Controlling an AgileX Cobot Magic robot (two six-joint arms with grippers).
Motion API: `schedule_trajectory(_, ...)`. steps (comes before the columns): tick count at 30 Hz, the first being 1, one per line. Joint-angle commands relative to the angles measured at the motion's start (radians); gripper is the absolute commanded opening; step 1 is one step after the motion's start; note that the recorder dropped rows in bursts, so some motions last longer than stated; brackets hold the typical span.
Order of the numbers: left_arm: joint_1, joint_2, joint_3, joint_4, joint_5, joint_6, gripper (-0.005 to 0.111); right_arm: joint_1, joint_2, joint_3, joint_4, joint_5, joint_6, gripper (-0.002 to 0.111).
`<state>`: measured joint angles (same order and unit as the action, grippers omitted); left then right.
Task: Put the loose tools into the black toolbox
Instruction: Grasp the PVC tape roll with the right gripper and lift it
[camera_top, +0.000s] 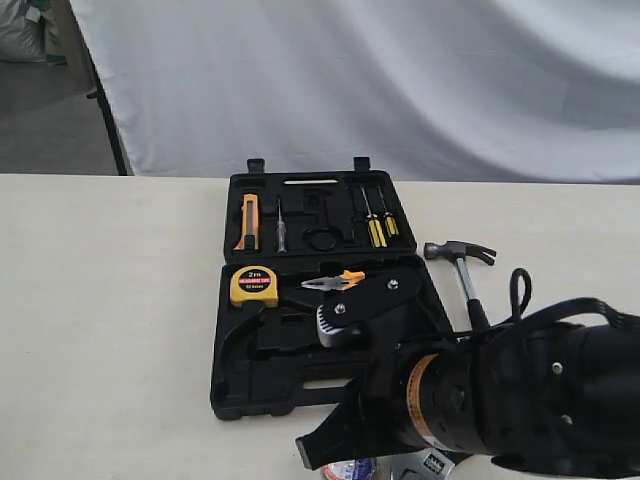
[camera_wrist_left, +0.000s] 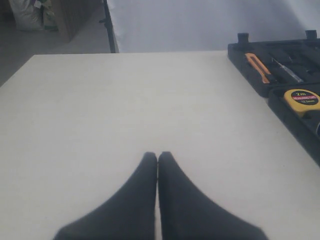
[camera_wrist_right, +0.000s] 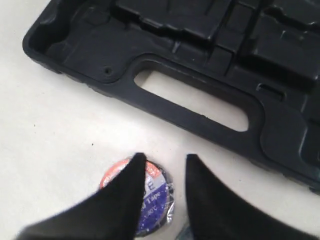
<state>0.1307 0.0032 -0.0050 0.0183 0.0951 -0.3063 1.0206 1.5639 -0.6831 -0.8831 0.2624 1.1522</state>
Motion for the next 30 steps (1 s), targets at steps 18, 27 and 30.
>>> schedule_trajectory(18, 0.025, -0.003, -0.003, 0.004, -0.007, -0.005, 0.001, 0.038, 0.213, -0.073, 0.021, 0.048, 0.013, 0.068)
schedule_trajectory(27, 0.025, -0.003, -0.003, 0.004, -0.007, -0.005, 0.001, 0.040, 0.250, -0.073, 0.047, -0.079, 0.013, 0.068)
schedule_trajectory(30, 0.025, -0.003, -0.003, 0.004, -0.007, -0.005, 0.001, 0.040, 0.250, -0.073, 0.047, -0.079, 0.013, 0.068)
